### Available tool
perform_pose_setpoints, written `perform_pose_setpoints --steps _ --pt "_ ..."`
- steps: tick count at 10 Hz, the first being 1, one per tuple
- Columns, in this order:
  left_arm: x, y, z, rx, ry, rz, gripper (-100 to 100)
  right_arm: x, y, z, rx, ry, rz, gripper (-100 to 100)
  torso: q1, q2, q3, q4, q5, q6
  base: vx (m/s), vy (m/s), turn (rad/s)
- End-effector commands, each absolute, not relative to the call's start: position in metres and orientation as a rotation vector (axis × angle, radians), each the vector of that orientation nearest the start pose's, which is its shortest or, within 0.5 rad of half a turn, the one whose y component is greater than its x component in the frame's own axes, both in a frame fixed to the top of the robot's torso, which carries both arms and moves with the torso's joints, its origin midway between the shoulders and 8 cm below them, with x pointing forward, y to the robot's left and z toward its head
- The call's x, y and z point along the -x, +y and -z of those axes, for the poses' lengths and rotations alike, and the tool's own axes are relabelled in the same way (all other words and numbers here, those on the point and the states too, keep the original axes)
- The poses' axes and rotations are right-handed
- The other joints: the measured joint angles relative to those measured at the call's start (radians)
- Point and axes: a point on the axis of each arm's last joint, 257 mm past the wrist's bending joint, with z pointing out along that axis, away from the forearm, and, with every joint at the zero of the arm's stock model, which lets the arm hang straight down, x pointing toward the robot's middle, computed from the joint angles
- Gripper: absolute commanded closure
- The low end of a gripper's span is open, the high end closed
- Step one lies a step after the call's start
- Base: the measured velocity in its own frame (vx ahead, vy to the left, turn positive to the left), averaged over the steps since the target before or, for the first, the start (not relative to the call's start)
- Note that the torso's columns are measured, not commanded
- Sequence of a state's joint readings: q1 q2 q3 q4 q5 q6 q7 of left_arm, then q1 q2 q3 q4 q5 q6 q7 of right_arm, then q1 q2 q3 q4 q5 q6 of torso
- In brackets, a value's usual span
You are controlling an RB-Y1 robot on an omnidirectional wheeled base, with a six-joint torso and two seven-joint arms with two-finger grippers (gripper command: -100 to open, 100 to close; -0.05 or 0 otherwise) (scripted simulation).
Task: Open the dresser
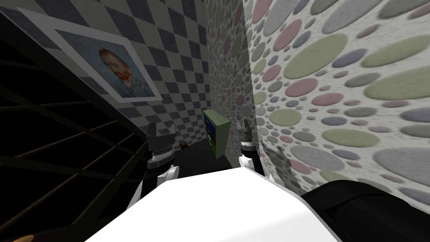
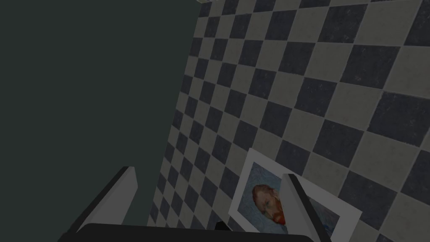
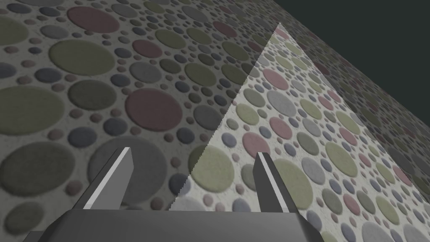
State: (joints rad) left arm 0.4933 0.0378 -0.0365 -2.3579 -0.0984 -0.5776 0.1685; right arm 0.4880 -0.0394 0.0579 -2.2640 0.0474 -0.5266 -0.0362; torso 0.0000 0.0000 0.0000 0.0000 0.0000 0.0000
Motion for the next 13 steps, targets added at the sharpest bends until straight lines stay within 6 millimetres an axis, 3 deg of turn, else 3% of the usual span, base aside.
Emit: perform_pose_setpoints --steps 1,9,10,13 --pt "-0.316 0.243 -0.071 0.501 0.56 1.478 0 -0.347 -0.248 -0.025 -0.604 0.652 -1.376 0 0.0 0.04 -0.082 0.041 0.0 0.0 0.0 0.0 0.0" --pt "-0.316 0.243 -0.071 0.501 0.56 1.478 0 -0.347 -0.248 -0.025 -0.603 0.652 -1.376 0 0.0 0.618 -1.234 0.617 0.0 0.0 0.0 0.0 0.0" --pt "-0.316 0.243 -0.071 0.501 0.56 1.478 0 -0.354 -0.246 -0.006 -0.61 0.729 -1.364 -100 0.0 0.691 -1.382 0.691 0.0 0.0 0.021 0.063 0.08" --pt "-0.316 0.243 -0.071 0.501 0.56 1.478 0 -0.367 -0.245 0.037 -0.65 0.877 -1.325 -100 0.004 0.735 -1.477 0.736 0.001 0.0 0.062 0.132 0.084"
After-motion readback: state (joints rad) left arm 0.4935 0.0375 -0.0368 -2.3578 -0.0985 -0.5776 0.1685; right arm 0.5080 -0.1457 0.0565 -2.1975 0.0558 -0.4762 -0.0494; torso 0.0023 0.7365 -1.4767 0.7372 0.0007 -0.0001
